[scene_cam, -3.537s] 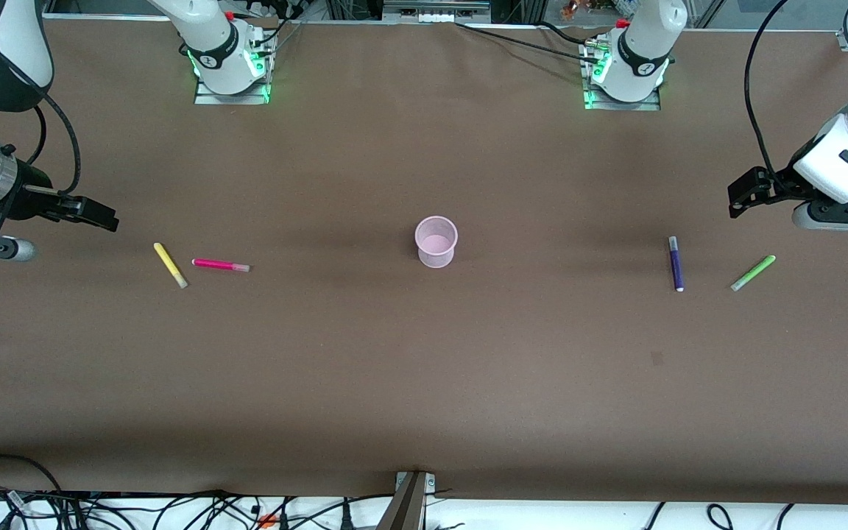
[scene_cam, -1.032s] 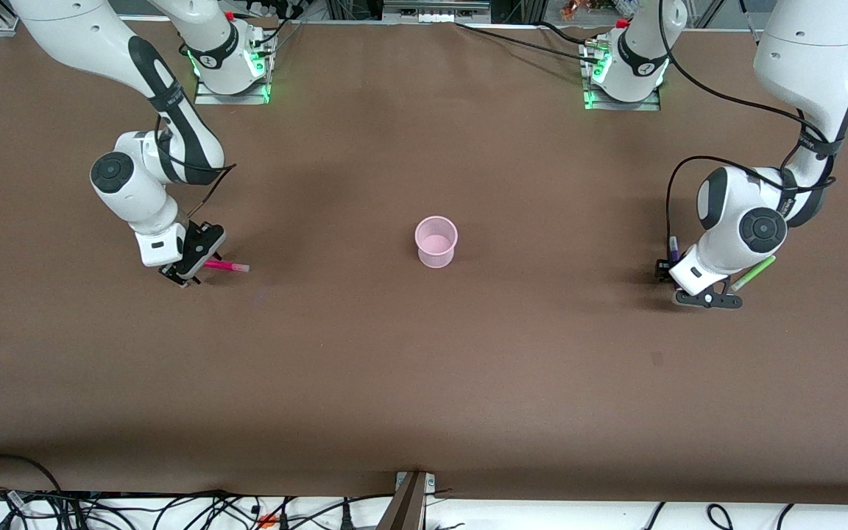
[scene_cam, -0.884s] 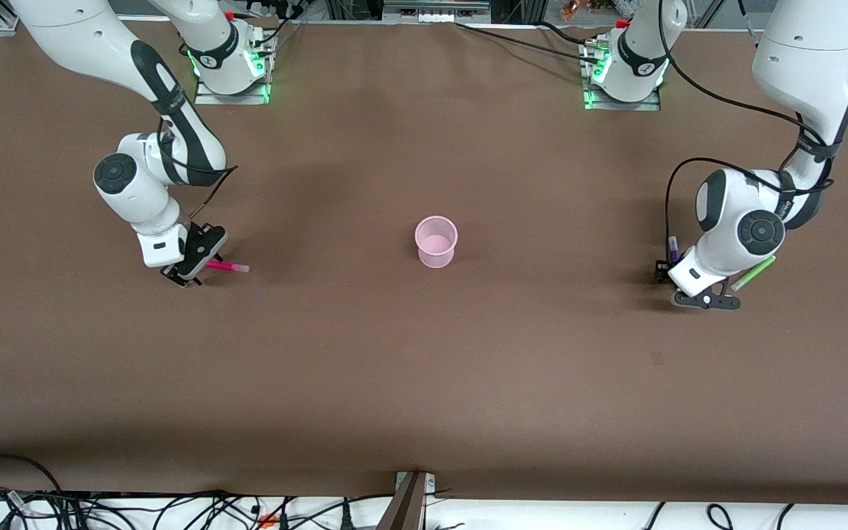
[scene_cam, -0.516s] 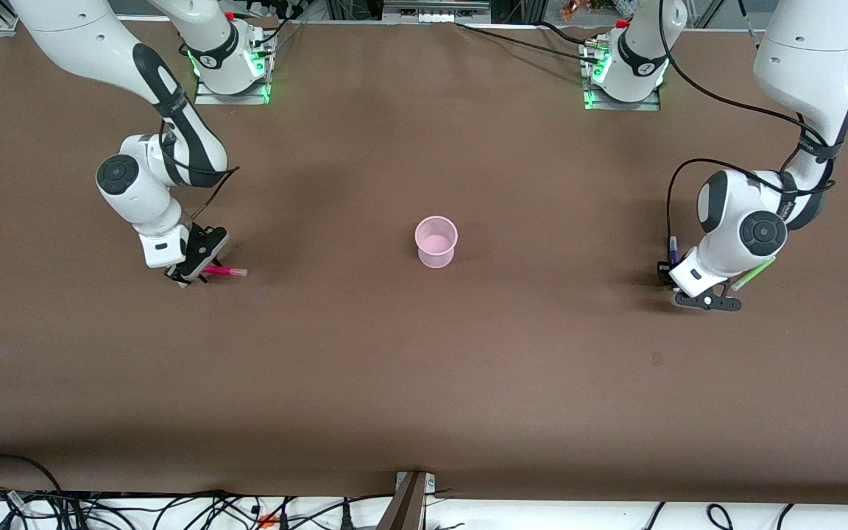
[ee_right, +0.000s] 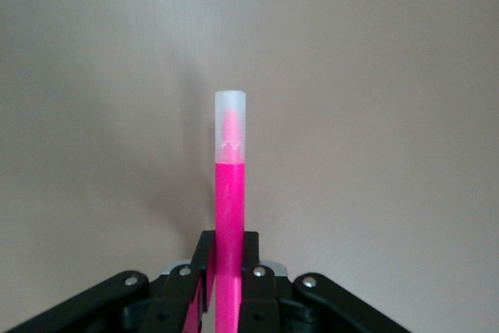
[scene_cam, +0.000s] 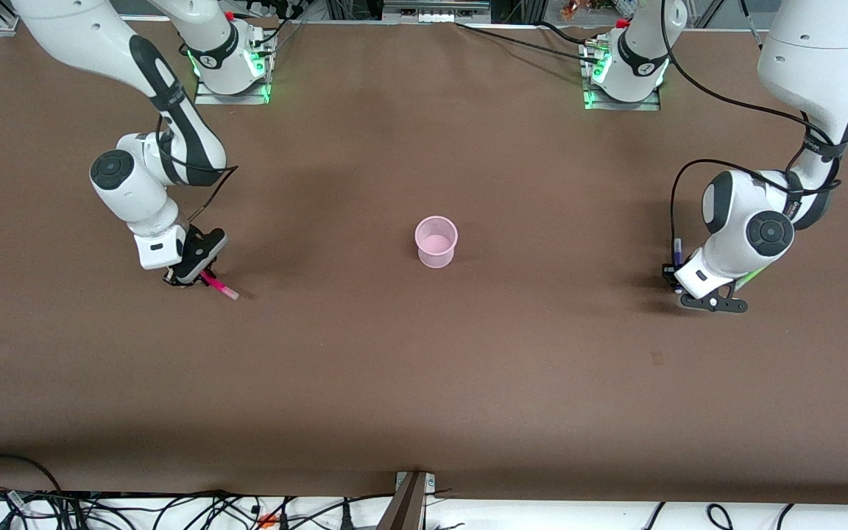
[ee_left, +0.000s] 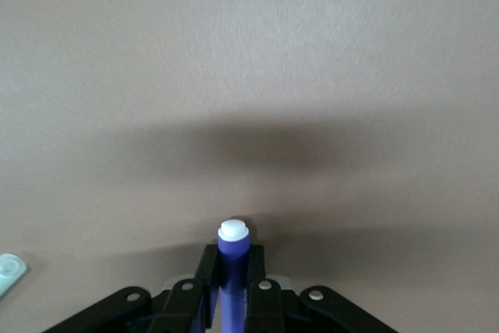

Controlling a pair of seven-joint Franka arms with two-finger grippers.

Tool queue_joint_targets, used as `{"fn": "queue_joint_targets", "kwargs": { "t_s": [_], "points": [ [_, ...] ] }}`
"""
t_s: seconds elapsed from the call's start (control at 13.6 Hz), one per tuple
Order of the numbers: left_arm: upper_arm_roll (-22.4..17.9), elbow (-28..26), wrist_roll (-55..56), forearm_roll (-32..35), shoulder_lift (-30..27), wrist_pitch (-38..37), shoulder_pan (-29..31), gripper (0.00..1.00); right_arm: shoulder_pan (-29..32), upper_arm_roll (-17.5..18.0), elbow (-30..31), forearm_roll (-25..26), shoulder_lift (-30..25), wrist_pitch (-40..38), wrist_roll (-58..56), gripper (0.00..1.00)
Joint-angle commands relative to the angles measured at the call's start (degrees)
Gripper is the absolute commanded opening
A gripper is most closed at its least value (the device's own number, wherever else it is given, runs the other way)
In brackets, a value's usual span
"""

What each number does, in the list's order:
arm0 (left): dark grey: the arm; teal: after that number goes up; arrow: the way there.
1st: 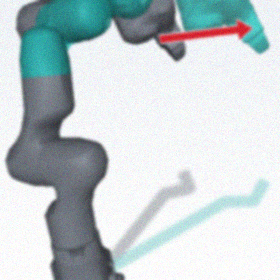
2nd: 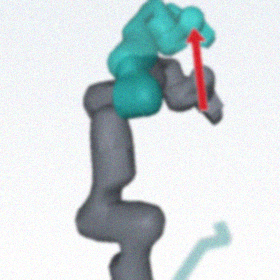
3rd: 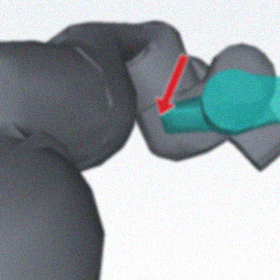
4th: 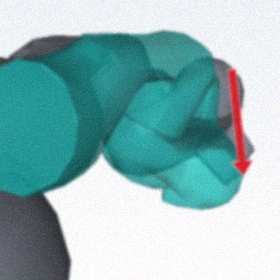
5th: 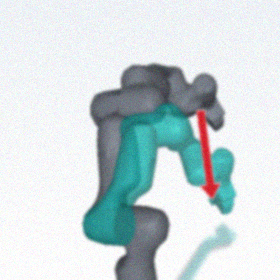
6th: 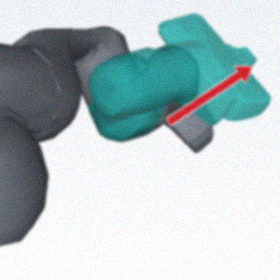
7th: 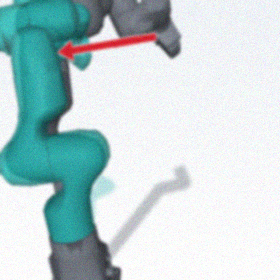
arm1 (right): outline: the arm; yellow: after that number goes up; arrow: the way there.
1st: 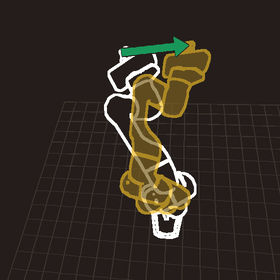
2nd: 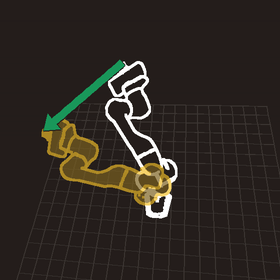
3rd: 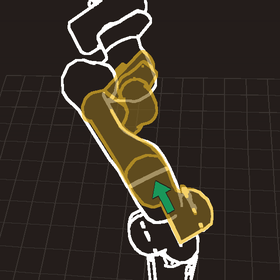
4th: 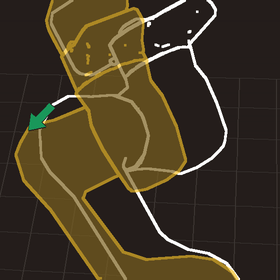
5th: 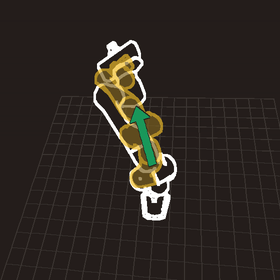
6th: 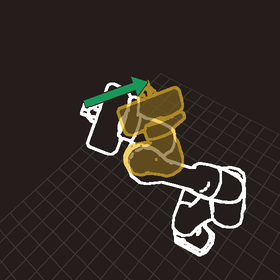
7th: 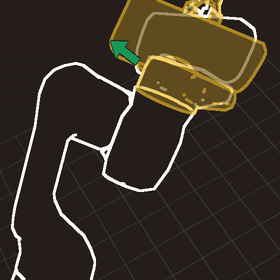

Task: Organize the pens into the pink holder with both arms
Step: 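Carry the pink marker over the cup while the left gripper lifts the purple marker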

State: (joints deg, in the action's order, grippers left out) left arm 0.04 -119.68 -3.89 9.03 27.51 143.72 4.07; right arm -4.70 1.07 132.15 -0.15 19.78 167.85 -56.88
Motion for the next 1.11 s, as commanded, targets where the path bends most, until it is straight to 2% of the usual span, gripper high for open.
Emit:
{"fn": "queue_joint_targets", "kwargs": {
  "t_s": [0.0,0.15,0.29,0.44,0.66,0.81,1.03],
  "points": [
    [3.29,0.58,-1.21,-0.06,-4.12,-4.32,0.50,0.00,-0.14,3.40,-2.58,0.24,-7.46,-8.90,0.89,0.00],
    [4.61,2.07,-2.17,-0.06,-4.40,-5.63,0.50,0.00,-0.22,5.42,-11.60,0.59,-8.45,-24.23,4.65,0.00],
    [5.15,3.74,-4.71,-2.06,-4.40,-7.57,0.76,0.00,-3.46,5.78,-22.67,2.69,-7.66,-39.02,10.44,0.00],
    [5.24,7.33,-11.37,-8.64,-4.05,-12.73,1.28,0.00,-7.76,5.87,-31.13,8.56,-5.82,-49.67,18.87,0.00],
    [5.15,12.17,-20.18,-15.69,-3.60,-20.83,3.13,0.00,-18.03,5.78,-44.12,15.25,-0.39,-64.61,29.51,0.00],
    [5.24,12.71,-20.90,-18.07,-3.69,-23.47,4.27,0.00,-24.62,5.70,-53.62,17.81,5.76,-71.49,34.01,0.00],
    [5.24,15.87,-31.13,-24.73,-3.52,-28.22,5.94,0.00,-31.15,5.61,-62.09,19.57,12.81,-73.36,40.95,0.00]
  ]
}}
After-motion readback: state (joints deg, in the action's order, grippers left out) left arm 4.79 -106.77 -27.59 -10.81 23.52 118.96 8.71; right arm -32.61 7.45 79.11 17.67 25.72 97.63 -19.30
